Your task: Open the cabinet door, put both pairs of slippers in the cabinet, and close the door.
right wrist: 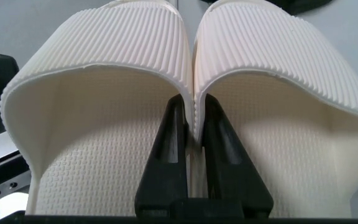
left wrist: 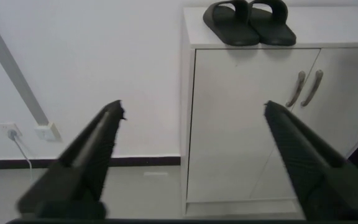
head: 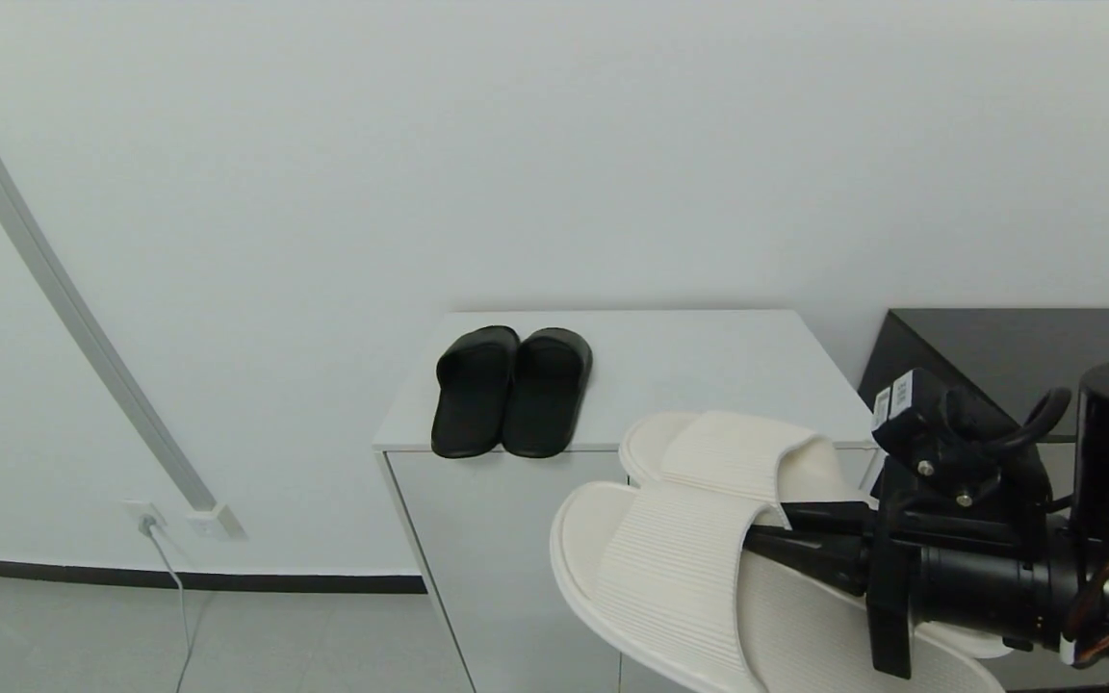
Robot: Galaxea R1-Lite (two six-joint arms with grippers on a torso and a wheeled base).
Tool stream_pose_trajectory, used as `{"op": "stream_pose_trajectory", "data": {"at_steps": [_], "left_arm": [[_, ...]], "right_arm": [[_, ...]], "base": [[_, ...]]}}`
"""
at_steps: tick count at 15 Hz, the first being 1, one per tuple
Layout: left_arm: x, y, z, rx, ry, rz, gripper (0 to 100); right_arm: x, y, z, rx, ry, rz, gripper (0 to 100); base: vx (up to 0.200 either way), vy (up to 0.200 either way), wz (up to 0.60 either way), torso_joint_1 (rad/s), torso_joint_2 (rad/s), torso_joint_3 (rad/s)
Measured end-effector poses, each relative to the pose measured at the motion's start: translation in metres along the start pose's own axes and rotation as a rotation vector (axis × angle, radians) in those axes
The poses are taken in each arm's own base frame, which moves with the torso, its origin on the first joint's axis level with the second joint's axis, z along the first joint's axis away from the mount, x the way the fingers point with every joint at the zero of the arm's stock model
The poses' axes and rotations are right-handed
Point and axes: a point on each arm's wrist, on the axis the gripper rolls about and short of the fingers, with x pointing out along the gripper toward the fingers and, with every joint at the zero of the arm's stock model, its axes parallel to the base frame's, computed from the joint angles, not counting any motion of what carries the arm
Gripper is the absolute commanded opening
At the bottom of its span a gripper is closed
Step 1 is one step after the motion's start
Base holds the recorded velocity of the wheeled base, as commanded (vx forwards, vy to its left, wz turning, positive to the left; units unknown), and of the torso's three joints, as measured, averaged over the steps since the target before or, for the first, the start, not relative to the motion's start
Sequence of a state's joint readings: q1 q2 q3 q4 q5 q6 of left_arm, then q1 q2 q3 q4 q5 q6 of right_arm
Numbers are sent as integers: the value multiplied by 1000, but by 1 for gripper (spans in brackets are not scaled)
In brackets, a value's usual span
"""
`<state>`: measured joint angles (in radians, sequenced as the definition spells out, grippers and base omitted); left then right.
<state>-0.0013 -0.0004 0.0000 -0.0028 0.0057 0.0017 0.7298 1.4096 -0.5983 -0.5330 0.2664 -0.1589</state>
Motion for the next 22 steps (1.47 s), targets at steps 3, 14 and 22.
{"op": "stream_pose_trajectory", "data": {"at_steps": [3, 14, 22], "left_arm": [[0, 0, 0, -2, 0, 1, 100], [0, 0, 0, -1, 0, 1, 100], [0, 0, 0, 1, 0, -1, 100]], "right_arm": [[-1, 2, 1, -4, -7, 8, 0], [-3, 3, 0, -4, -3, 10, 0], [-3, 4, -4, -2, 7, 10, 0]], "base": [[0, 0, 0, -190, 432, 243], [-36, 0, 0, -215, 536, 318], [0, 0, 0, -159, 483, 328]]}}
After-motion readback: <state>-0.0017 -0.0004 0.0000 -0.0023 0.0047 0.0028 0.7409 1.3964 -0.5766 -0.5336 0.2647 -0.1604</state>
